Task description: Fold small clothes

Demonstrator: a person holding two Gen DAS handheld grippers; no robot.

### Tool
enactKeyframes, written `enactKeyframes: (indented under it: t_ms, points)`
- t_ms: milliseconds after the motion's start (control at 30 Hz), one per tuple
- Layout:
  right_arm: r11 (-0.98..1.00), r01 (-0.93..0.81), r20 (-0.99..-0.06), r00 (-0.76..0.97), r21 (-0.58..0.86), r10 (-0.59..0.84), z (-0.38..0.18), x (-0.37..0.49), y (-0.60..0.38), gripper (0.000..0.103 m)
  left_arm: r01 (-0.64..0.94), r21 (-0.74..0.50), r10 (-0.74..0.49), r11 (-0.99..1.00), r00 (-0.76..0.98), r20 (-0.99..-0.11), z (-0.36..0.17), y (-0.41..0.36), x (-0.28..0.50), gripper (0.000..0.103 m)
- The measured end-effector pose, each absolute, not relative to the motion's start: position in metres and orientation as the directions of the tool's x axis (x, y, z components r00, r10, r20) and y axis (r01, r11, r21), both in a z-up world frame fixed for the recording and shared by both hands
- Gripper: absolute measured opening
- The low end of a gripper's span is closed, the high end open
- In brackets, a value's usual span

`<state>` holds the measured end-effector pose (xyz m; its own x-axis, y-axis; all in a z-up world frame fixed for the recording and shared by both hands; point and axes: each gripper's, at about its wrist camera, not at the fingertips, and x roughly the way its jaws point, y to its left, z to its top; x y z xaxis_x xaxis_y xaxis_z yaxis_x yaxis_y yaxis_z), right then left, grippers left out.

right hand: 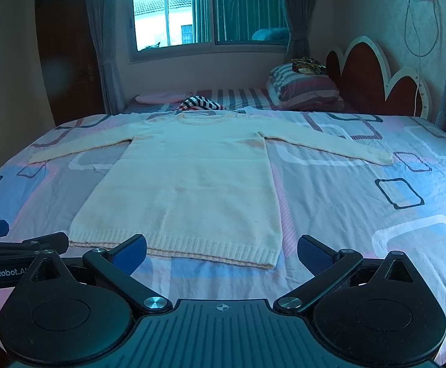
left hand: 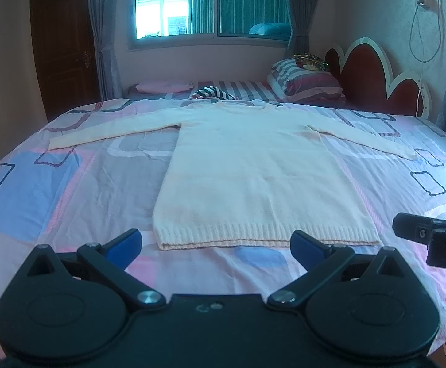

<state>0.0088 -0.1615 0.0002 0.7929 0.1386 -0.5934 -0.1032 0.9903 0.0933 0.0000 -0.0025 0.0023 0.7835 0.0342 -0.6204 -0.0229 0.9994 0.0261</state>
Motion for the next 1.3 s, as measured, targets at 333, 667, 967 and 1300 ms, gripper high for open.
enactKeyframes:
  t_ms: [333,667,967,1300]
  points:
    - [0.990,-0.103,-0.591,0.795,0.093,0.138,0.0013,0.0077,-0.1606,0.103,-0.025,0.026,0.036,0.999,0.784,-0.620,0.0024,0.0001,0.0000,0.102]
    - [0.990,-0.102,-0.593,0.793,0.097,0.140,0.0016,0.0081,-0.1614,0.103,-0.027,0.023,0.036,0.999,0.783,-0.621,0.0025,0.0002,0.0005,0.102]
    - [0.990,-0.098,-0.592,0.794,0.100,0.138,0.0035,0.0087,-0.1640,0.103,-0.029,0.024,0.038,0.999,0.784,-0.620,0.0021,0.0011,-0.0006,0.102]
    - [0.990,-0.098,-0.591,0.795,0.100,0.138,0.0042,0.0077,-0.1637,0.103,-0.027,0.024,0.036,0.999,0.785,-0.619,0.0024,0.0005,-0.0013,0.102]
